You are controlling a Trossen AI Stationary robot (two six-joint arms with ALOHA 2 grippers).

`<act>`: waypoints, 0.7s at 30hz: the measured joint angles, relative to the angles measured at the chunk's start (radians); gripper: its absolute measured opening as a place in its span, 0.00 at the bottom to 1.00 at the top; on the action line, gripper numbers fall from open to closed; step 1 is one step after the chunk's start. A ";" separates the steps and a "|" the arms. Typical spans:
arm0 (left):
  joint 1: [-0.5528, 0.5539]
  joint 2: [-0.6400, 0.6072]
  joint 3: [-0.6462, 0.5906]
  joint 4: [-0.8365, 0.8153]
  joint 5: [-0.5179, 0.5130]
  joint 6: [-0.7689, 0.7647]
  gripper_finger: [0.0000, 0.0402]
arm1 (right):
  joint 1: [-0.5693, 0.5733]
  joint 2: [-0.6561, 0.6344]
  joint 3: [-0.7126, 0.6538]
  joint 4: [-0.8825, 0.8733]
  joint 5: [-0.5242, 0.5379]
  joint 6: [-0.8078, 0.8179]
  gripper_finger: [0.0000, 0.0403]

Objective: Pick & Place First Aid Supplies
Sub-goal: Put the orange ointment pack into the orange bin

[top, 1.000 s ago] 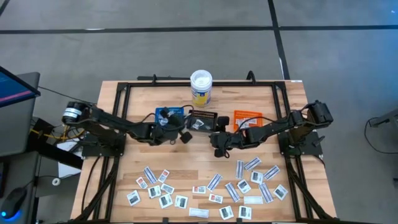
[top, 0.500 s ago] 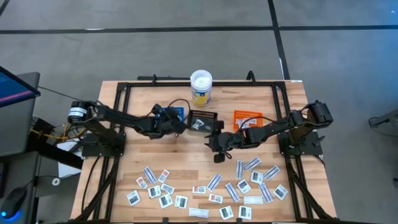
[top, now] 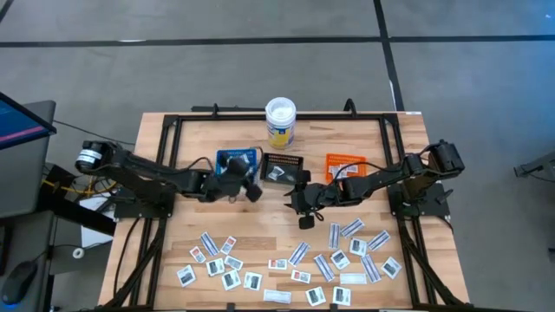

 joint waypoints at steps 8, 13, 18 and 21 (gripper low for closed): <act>-0.163 0.057 0.000 -0.001 0.258 -0.031 0.21 | 0.000 0.008 -0.001 0.023 -0.210 0.058 0.32; -0.249 0.142 0.000 0.003 0.298 -0.022 0.21 | 0.005 0.008 0.000 0.056 -0.293 0.058 0.32; -0.301 0.221 0.000 0.071 0.308 -0.085 0.21 | 0.020 0.008 0.000 0.080 -0.341 0.057 0.32; -0.307 0.256 0.000 0.132 0.308 -0.059 0.21 | 0.027 0.008 0.000 0.080 -0.412 0.057 0.32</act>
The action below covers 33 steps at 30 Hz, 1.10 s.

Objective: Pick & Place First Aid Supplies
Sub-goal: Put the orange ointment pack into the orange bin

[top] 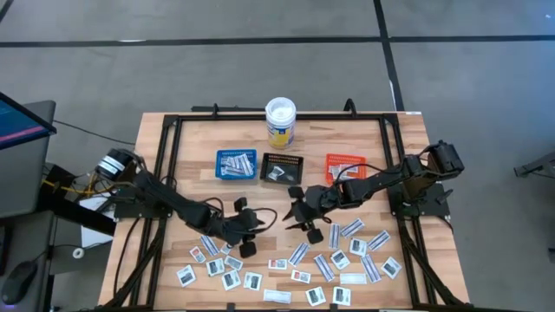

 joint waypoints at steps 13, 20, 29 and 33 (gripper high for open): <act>0.040 0.015 0.000 0.063 -0.003 0.050 0.21 | 0.097 0.226 0.002 0.291 -0.142 -0.084 0.32; 0.040 0.015 0.000 0.063 -0.003 0.050 0.21 | 0.069 0.374 0.106 0.307 -0.415 -0.068 0.32; 0.040 0.015 0.000 0.079 -0.002 0.055 0.21 | 0.065 0.512 0.251 0.283 -0.563 -0.073 0.32; 0.040 0.015 0.000 0.085 -0.003 0.056 0.21 | 0.058 0.519 0.280 0.212 -0.533 -0.124 0.32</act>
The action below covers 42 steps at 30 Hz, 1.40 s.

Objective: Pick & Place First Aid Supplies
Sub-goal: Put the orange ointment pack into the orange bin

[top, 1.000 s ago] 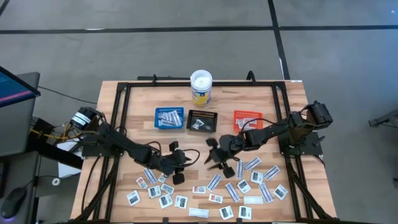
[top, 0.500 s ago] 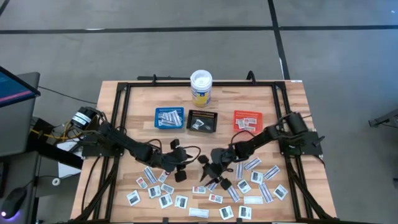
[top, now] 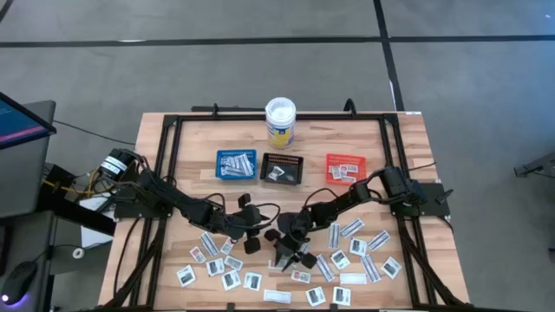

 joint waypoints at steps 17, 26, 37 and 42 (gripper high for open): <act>0.001 0.000 0.000 0.007 -0.226 0.085 0.21 | -0.010 -0.010 0.022 -0.165 0.222 -0.197 0.31; -0.001 0.000 0.000 0.007 -0.225 0.084 0.21 | -0.044 -0.053 0.025 -0.372 0.337 -0.224 0.29; -0.002 0.000 0.000 0.013 -0.225 0.079 0.21 | -0.141 -0.232 0.015 -0.777 0.611 0.011 0.29; -0.002 0.000 0.000 0.014 -0.225 0.079 0.21 | -0.176 -0.201 0.020 -0.831 0.643 0.045 0.29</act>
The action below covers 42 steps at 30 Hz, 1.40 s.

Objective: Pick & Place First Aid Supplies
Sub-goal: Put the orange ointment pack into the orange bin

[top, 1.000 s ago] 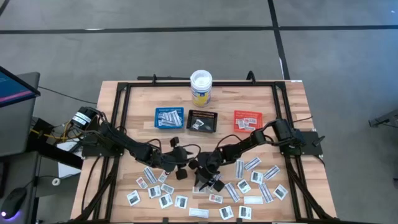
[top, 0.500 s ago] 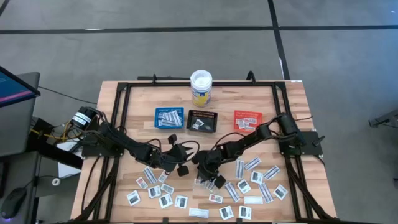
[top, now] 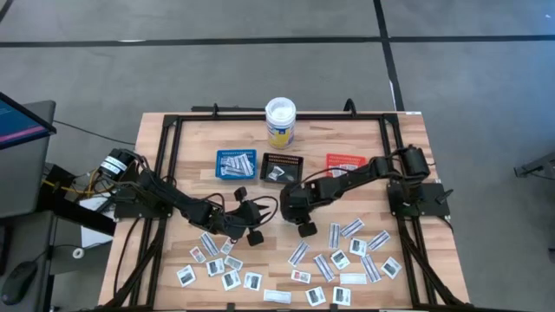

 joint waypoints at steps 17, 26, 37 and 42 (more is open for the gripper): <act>0.000 0.000 0.000 0.005 0.000 -0.001 0.21 | -0.006 -0.078 -0.012 -0.071 0.091 0.031 0.02; 0.000 0.000 0.000 0.006 0.000 -0.004 0.21 | 0.011 -0.219 -0.009 -0.404 0.416 0.221 0.01; -0.006 0.000 0.000 0.006 0.093 -0.030 0.21 | -0.157 -0.516 -0.199 -0.559 0.695 0.483 0.02; -0.006 0.000 0.000 0.006 0.092 -0.030 0.21 | -0.251 -0.630 -0.334 -0.503 0.618 0.483 0.03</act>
